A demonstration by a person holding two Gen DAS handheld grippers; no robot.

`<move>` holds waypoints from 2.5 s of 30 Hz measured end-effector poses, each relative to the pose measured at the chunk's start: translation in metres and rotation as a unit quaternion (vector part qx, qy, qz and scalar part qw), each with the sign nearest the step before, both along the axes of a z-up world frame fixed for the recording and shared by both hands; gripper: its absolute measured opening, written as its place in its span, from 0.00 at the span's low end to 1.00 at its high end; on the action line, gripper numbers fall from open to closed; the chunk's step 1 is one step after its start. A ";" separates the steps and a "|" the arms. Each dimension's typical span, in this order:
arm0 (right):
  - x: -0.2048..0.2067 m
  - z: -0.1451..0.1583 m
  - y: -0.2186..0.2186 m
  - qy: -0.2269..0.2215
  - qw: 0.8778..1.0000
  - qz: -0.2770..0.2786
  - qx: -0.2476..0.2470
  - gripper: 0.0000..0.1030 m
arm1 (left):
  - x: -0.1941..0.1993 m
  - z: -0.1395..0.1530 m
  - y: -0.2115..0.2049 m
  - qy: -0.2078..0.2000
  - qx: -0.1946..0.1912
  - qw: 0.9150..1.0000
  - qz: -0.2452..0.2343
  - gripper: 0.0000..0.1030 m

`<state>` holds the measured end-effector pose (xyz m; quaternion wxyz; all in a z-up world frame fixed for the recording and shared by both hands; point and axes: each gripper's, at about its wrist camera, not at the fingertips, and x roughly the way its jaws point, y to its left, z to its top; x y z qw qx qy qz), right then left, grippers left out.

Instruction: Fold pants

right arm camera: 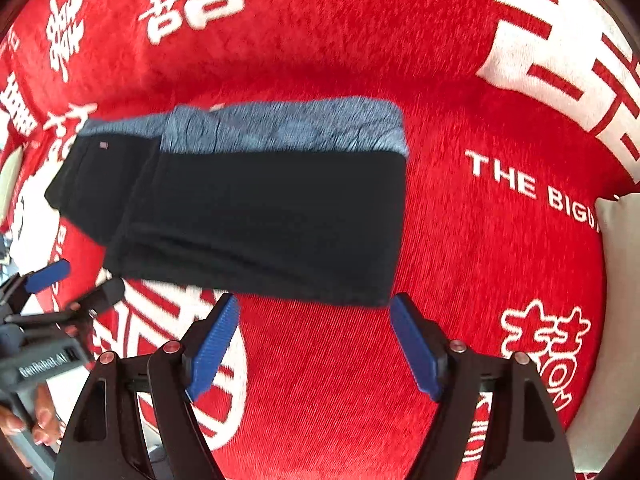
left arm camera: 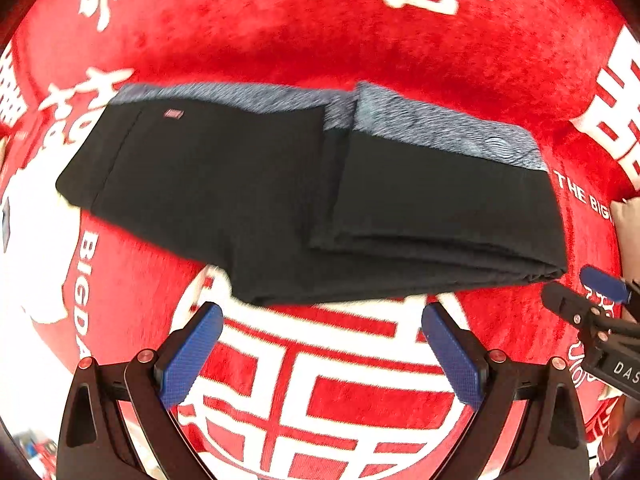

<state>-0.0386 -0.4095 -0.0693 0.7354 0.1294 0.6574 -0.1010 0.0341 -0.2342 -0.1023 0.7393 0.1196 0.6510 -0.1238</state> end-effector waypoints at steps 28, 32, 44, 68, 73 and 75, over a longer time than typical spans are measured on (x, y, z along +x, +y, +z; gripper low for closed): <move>0.147 -0.044 0.093 -0.044 0.999 0.010 -0.007 0.54 | 0.092 -0.025 0.114 -0.015 -0.028 0.999 0.020 0.97; 0.176 -0.056 0.085 -0.029 0.999 0.013 -0.021 0.54 | 0.088 -0.028 0.110 -0.006 -0.038 0.999 0.026 0.97; 0.177 -0.091 0.116 0.023 0.997 0.047 0.058 0.07 | 0.094 -0.040 0.117 0.004 -0.032 0.999 0.025 0.97; 0.116 -0.090 0.169 0.023 0.985 0.142 -0.093 0.82 | 0.142 -0.037 0.228 -0.003 -0.162 0.967 0.196 0.97; 0.121 -0.091 0.170 0.029 0.985 0.144 -0.096 0.84 | 0.156 -0.043 0.257 -0.002 -0.210 0.946 0.246 0.97; 0.122 -0.092 0.171 0.030 0.985 0.142 -0.095 0.84 | 0.160 -0.048 0.263 0.000 -0.229 0.941 0.249 0.97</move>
